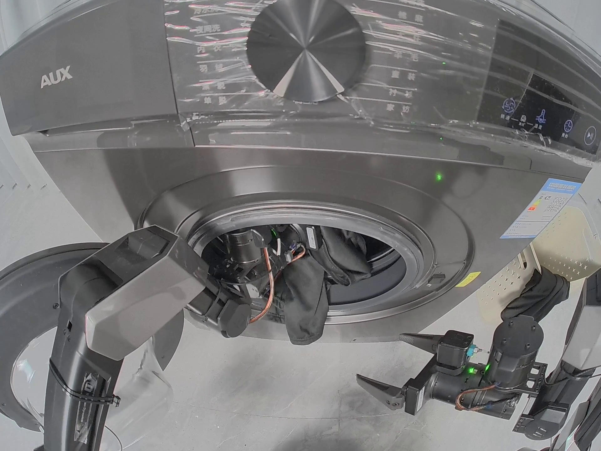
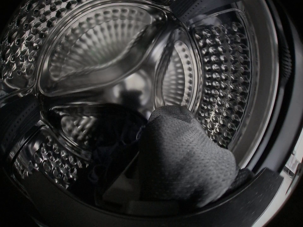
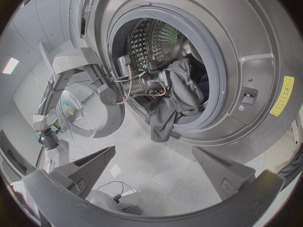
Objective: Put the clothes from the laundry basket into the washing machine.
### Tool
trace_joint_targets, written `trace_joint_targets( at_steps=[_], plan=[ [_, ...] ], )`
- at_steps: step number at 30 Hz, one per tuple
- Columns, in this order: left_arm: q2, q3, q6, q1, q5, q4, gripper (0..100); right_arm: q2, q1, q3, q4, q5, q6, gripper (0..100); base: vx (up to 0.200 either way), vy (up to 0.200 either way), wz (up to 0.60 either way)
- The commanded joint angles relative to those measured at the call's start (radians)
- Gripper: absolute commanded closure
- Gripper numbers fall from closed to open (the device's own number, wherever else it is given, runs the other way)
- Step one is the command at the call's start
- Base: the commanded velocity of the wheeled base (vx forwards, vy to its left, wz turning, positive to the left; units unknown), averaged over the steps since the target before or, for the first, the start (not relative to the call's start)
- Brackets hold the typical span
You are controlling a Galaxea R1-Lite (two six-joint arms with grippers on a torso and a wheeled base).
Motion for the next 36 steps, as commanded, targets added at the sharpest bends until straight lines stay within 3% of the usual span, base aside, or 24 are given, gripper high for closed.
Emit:
trace_joint_targets(
  at_steps=[1,9,10,13,20,30,31,36],
  plan=[
    [0.071,-0.194,-0.022,0.017,0.032,0.086,100,0.005,0.001,0.001,-0.001,-0.001,-0.001,0,0.000,0.000,0.00],
    [0.085,-0.239,-0.031,0.024,0.064,0.091,100,0.008,-0.002,0.001,-0.001,-0.001,-0.001,0,0.000,0.000,0.00],
    [0.079,-0.226,-0.036,0.018,0.064,0.089,0,0.006,-0.002,0.001,-0.001,-0.001,-0.001,0,0.000,0.000,0.00],
    [0.016,-0.119,-0.060,-0.002,0.064,0.098,0,0.008,-0.002,0.000,-0.001,0.001,-0.001,0,0.000,0.000,0.00],
    [-0.093,0.113,-0.062,-0.029,0.024,0.238,0,0.008,0.001,-0.002,-0.001,0.001,-0.001,0,0.000,0.000,0.00],
    [-0.035,0.056,-0.046,-0.014,0.024,0.362,0,0.006,0.009,-0.003,-0.001,-0.001,-0.001,0,0.000,0.000,0.00],
    [-0.029,0.039,-0.046,-0.011,0.024,0.368,100,0.006,0.009,-0.003,-0.001,-0.001,-0.001,0,0.000,0.000,0.00],
    [0.019,-0.075,-0.059,-0.005,0.038,0.368,100,0.008,0.009,-0.003,-0.001,-0.001,-0.001,0,0.000,0.000,0.00]
  ],
)
